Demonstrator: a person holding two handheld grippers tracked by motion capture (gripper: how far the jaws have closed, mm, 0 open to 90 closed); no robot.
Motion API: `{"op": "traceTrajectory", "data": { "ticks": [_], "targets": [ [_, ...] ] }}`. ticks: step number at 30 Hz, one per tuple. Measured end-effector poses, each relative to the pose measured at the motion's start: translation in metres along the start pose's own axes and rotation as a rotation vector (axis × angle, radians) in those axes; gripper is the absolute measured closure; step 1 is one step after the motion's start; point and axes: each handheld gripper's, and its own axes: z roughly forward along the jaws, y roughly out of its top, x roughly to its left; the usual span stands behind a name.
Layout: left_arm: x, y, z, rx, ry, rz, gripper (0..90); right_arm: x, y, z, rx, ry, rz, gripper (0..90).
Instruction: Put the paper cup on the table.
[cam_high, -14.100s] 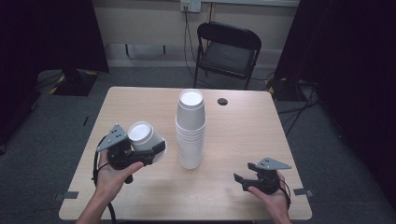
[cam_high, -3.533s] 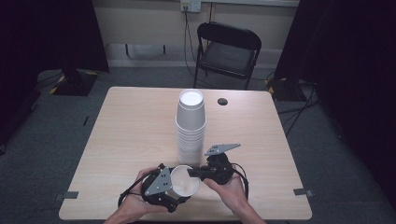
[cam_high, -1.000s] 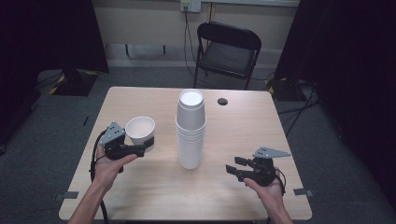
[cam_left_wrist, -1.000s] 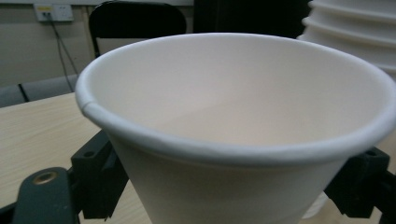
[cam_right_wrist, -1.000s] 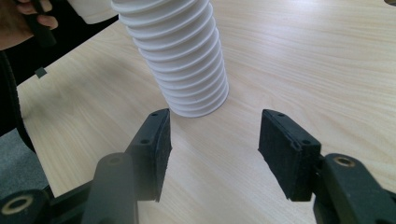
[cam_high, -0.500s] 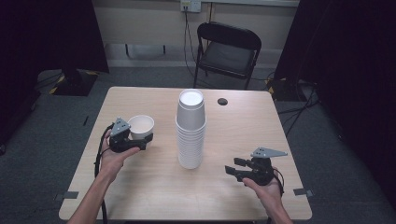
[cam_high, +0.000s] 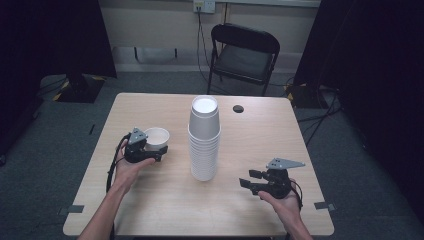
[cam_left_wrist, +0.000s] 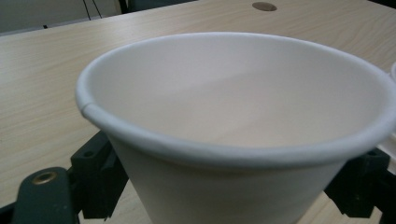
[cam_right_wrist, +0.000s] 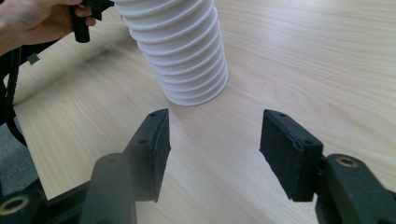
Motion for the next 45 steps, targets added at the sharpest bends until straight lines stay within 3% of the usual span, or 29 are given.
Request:
{"op": "traceTrajectory", "data": {
  "ticks": [4,9,12,14,20,23,31,37,45],
  "targets": [
    [-0.003,-0.004,0.003,0.033,-0.017,0.019,14.5,0.001,-0.001,-0.001,0.001,-0.001,0.0,42.8],
    [-0.001,-0.005,0.001,0.038,-0.026,0.017,14.3,0.0,-0.001,0.001,0.01,0.005,0.007,42.6],
    [0.002,-0.008,-0.002,0.059,-0.057,-0.02,14.1,0.001,-0.001,0.001,0.012,0.004,0.005,42.6],
    [0.001,-0.011,-0.005,0.057,-0.036,-0.009,14.2,0.002,-0.001,0.001,0.01,0.005,0.001,42.6],
    [-0.001,-0.014,-0.003,0.065,-0.038,-0.008,14.7,0.002,-0.001,0.001,0.013,0.0,0.002,42.4],
    [-0.003,-0.014,-0.003,0.086,-0.041,0.012,14.6,0.002,-0.001,0.001,0.01,0.002,-0.002,42.3],
    [-0.001,-0.017,-0.003,0.104,-0.055,-0.009,15.4,0.001,-0.001,0.001,0.01,0.003,0.001,41.9],
    [0.0,-0.02,-0.005,0.134,-0.031,0.014,15.5,0.002,0.0,0.0,0.012,0.001,-0.005,41.8],
    [0.003,-0.026,-0.015,0.172,-0.038,0.0,15.5,0.002,0.0,0.0,0.009,-0.003,-0.002,41.1]
  ]
}}
